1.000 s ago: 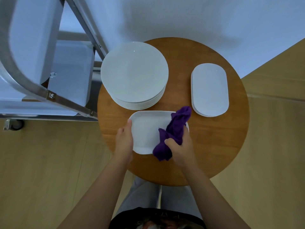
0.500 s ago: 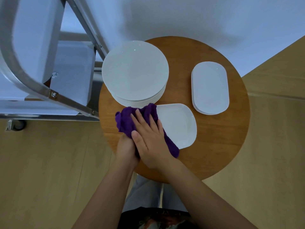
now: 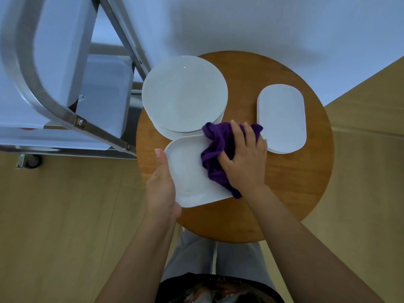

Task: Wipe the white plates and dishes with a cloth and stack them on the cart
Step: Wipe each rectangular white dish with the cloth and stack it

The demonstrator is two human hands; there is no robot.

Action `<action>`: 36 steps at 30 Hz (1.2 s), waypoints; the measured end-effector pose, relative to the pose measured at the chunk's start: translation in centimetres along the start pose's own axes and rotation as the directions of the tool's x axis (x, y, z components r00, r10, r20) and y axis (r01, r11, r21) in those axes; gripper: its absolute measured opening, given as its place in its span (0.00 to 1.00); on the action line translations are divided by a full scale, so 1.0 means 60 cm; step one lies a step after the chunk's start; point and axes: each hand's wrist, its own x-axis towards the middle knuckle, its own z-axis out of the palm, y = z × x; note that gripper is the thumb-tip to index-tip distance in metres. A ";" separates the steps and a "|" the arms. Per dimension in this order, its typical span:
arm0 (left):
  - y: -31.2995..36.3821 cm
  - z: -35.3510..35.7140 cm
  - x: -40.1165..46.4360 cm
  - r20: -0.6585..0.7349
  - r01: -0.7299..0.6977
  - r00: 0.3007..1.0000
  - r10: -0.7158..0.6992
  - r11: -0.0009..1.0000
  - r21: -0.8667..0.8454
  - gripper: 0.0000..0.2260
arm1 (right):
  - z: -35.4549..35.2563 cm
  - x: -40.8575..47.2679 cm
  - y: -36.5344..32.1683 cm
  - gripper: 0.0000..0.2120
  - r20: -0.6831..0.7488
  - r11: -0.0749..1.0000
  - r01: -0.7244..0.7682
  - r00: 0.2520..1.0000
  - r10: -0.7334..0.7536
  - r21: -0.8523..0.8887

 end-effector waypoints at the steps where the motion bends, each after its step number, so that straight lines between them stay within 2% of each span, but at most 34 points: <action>1: 0.002 -0.001 -0.002 -0.012 -0.008 1.000 0.008 1.000 0.002 0.44 | -0.005 -0.001 0.008 0.29 -0.022 0.998 -0.055 0.998 0.056 0.019; 2: 0.005 0.000 -0.003 -0.025 -0.023 0.999 0.023 1.000 -0.003 0.44 | -0.010 -0.002 0.016 0.26 -0.031 0.983 -0.149 0.988 0.153 0.105; 3: 0.008 0.001 -0.003 -0.030 -0.029 0.999 0.029 0.999 -0.025 0.44 | -0.016 -0.006 0.021 0.21 -0.004 0.923 -0.280 0.957 0.291 0.263; 5: 0.012 0.004 -0.003 -0.039 -0.039 0.999 0.036 0.996 -0.078 0.47 | -0.016 -0.020 0.026 0.13 0.139 0.637 -0.490 0.844 0.518 0.596; 8: 0.010 0.018 -0.011 -0.032 -0.025 0.999 0.020 0.990 -0.141 0.41 | -0.005 -0.048 0.009 0.10 0.233 0.306 -0.525 0.728 0.644 0.794; 10: 0.001 0.032 -0.020 -0.021 -0.001 1.000 -0.003 0.979 -0.204 0.36 | 0.001 -0.057 -0.011 0.04 0.342 0.051 -0.488 0.679 0.650 0.871; 11: -0.004 0.038 -0.023 -0.021 0.010 1.000 -0.016 0.973 -0.231 0.33 | 0.003 -0.059 -0.021 0.06 0.383 -0.041 -0.464 0.675 0.631 0.885; 13: -0.014 0.047 -0.027 -0.021 0.049 0.998 -0.058 0.957 -0.286 0.26 | 0.005 -0.062 -0.036 0.10 0.423 -0.117 -0.444 0.692 0.585 0.888; 15: -0.020 0.051 -0.029 0.005 0.085 0.996 -0.087 0.947 -0.311 0.22 | 0.002 -0.064 -0.038 0.10 0.439 -0.099 -0.467 0.710 0.550 0.879; 18: -0.009 0.026 -0.021 0.193 0.073 0.980 -0.045 0.988 -0.137 0.22 | -0.029 -0.050 -0.014 0.08 0.431 -0.020 -0.494 0.738 0.518 0.869; 19: 0.002 0.013 -0.015 0.265 0.065 0.963 -0.047 0.996 -0.056 0.24 | -0.043 -0.041 -0.002 0.07 0.418 0.056 -0.506 0.765 0.489 0.861; 21: 0.029 -0.004 0.000 0.377 0.085 0.919 -0.117 0.991 0.100 0.28 | -0.072 -0.022 0.013 0.04 0.412 0.274 -0.530 0.824 0.389 0.802; 23: 0.047 0.001 0.008 0.433 0.091 0.883 -0.179 0.972 0.216 0.26 | -0.086 -0.010 0.012 0.03 0.435 0.453 -0.530 0.848 0.302 0.717; 25: 0.052 0.019 0.005 0.411 0.073 0.893 -0.184 0.960 0.271 0.19 | -0.090 -0.003 0.002 0.06 0.429 0.524 -0.503 0.863 0.267 0.687; 27: 0.044 0.030 0.003 0.362 0.023 0.924 -0.124 0.962 0.270 0.14 | -0.090 -0.006 -0.009 0.08 0.318 0.577 -0.426 0.905 0.284 0.697; 30: 0.042 0.035 0.002 0.331 0.004 0.942 -0.057 0.987 0.158 0.13 | -0.077 -0.035 -0.012 0.13 0.138 0.710 -0.316 0.944 0.298 0.630; 33: 0.053 0.041 0.006 0.307 -0.001 0.951 -0.028 0.996 0.094 0.14 | -0.058 -0.081 -0.013 0.10 0.164 0.714 -0.336 0.939 0.301 0.615; 36: 0.055 0.050 -0.001 0.300 -0.039 0.954 -0.016 0.983 0.177 0.11 | -0.059 -0.094 -0.006 0.07 0.233 0.746 -0.390 0.921 0.313 0.540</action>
